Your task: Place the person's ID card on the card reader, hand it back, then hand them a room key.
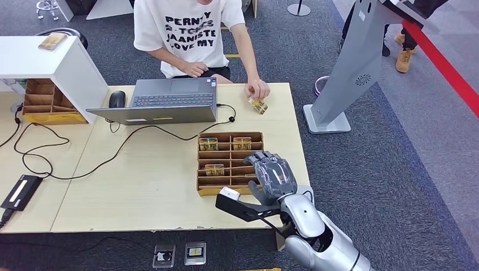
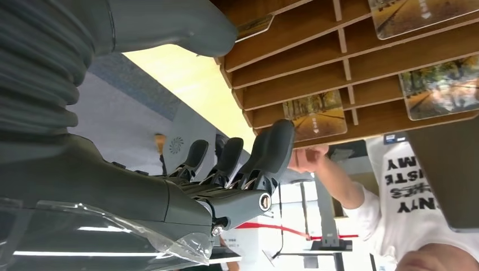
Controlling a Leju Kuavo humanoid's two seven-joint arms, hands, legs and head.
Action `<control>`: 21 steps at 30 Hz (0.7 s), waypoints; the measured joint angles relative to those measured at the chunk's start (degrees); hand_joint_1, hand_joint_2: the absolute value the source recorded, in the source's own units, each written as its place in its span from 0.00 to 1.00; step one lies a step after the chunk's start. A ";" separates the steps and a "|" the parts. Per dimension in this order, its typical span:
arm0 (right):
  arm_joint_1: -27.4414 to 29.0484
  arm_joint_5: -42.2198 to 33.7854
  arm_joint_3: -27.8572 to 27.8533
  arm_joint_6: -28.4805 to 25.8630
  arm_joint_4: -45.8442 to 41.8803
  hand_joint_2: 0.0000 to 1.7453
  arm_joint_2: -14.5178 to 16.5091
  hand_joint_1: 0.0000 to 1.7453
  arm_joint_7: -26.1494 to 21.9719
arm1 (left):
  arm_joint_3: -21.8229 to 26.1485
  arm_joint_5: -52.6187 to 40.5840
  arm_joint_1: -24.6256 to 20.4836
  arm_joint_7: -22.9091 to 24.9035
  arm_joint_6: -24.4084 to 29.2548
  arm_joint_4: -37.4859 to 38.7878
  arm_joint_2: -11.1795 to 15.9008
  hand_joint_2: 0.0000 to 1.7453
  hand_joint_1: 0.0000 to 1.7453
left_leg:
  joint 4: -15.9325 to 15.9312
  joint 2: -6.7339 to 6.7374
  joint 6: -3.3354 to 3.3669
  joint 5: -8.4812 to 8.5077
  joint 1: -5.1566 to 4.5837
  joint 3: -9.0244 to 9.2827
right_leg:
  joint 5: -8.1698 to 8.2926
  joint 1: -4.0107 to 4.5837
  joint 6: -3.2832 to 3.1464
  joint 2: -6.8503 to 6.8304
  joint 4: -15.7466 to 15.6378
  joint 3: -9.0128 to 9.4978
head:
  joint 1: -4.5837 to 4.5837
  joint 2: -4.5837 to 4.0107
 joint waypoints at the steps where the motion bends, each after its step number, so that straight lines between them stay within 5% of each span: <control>1: -0.14 -0.04 0.07 0.04 0.26 1.00 -0.01 0.40 0.29 | 0.00 -0.03 0.00 0.00 0.01 0.00 0.00 0.00 0.00 | 0.00 0.00 0.00 0.00 0.00 0.00 | 0.00 0.00 0.00 0.00 0.00 0.00 | 0.00 0.00; 21: -1.04 -0.49 1.52 0.71 3.13 1.00 0.01 0.46 1.18 | 0.00 -0.16 0.00 0.00 0.00 0.00 0.00 0.00 0.00 | 0.00 0.00 0.00 0.00 0.00 0.00 | 0.00 0.00 0.00 0.00 0.00 0.00 | 0.00 0.00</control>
